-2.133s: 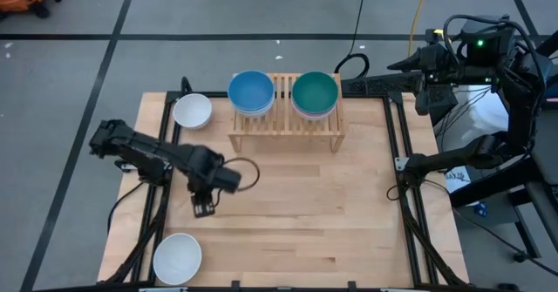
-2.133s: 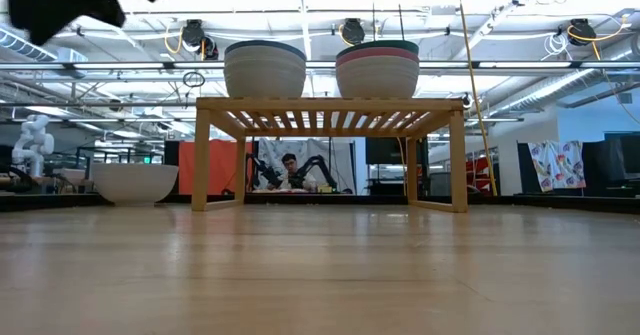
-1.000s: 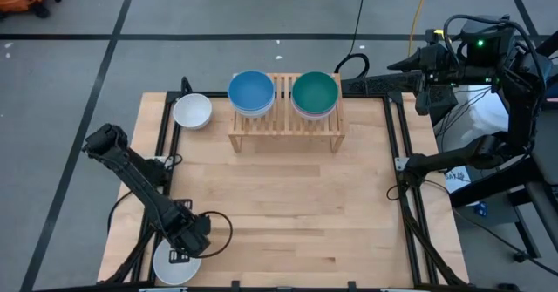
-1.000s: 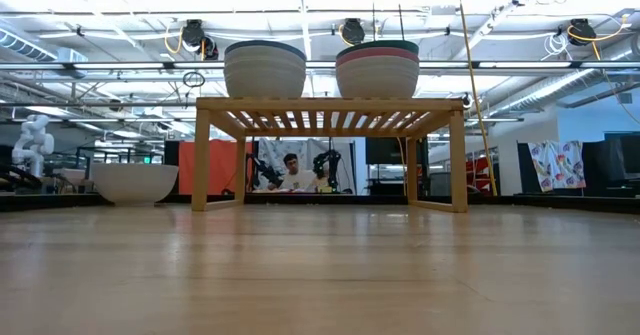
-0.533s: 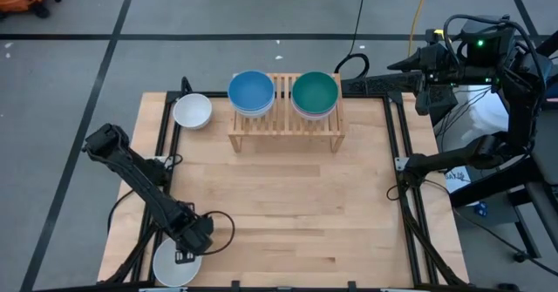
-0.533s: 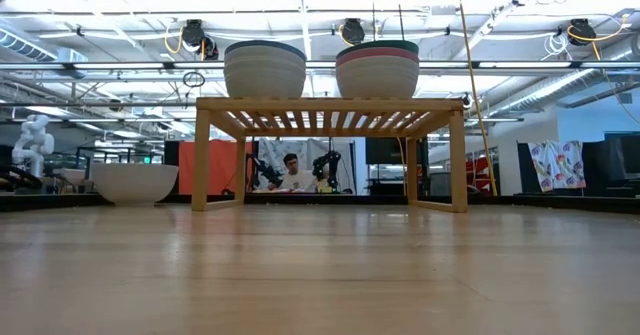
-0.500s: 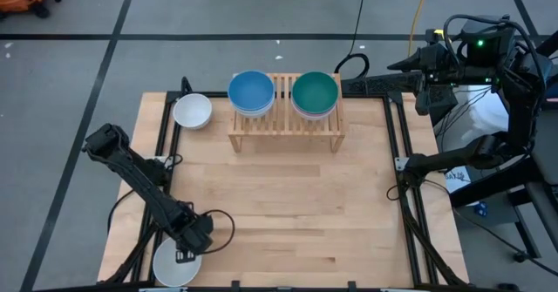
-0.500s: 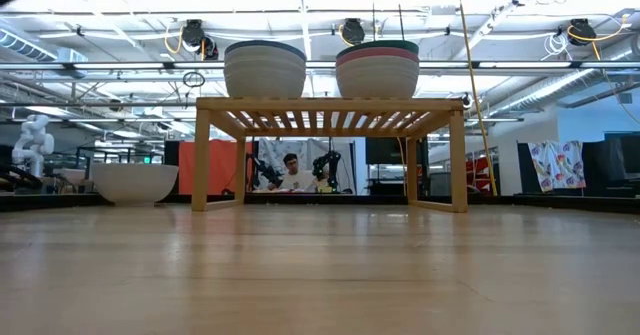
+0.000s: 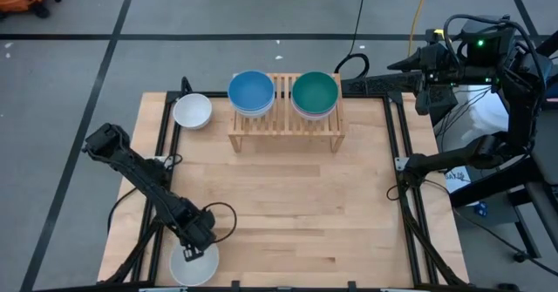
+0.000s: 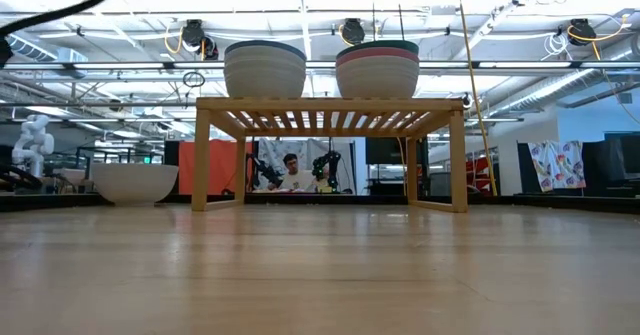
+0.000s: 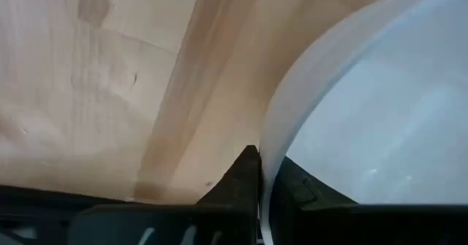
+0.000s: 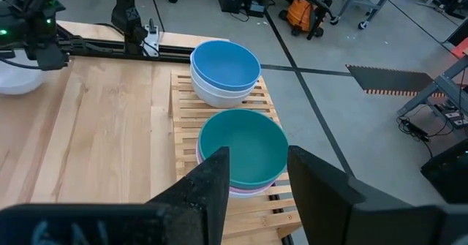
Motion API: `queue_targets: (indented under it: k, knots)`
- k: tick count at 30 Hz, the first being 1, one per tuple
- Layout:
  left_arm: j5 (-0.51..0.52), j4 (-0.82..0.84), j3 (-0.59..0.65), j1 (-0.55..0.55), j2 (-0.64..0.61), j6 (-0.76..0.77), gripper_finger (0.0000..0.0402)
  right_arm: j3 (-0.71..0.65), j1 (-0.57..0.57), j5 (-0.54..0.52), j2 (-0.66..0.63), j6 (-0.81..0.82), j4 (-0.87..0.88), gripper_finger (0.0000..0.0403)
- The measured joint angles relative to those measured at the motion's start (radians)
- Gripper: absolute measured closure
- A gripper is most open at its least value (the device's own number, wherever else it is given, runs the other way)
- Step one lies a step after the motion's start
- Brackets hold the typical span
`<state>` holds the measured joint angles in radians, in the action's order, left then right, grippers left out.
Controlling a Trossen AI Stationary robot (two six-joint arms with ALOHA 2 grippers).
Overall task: Place and stack bowls onto a shelf
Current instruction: Stack the white bowl on top of the blue bowl on the shelf
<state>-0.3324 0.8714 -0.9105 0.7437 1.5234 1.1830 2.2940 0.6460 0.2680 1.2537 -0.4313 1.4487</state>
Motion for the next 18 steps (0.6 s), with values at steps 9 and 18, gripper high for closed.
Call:
queue_targets:
  k: [9,18]
  knots:
    - [-0.037,0.021,-0.120,-0.111,-0.041,0.125,0.0396,0.000,0.000,-0.001,0.000,0.000,0.000,0.0269]
    - [0.060,0.259,-0.454,-0.299,-0.069,0.170,0.0396,0.000,0.000,-0.002,0.000,0.000,0.000,0.0269]
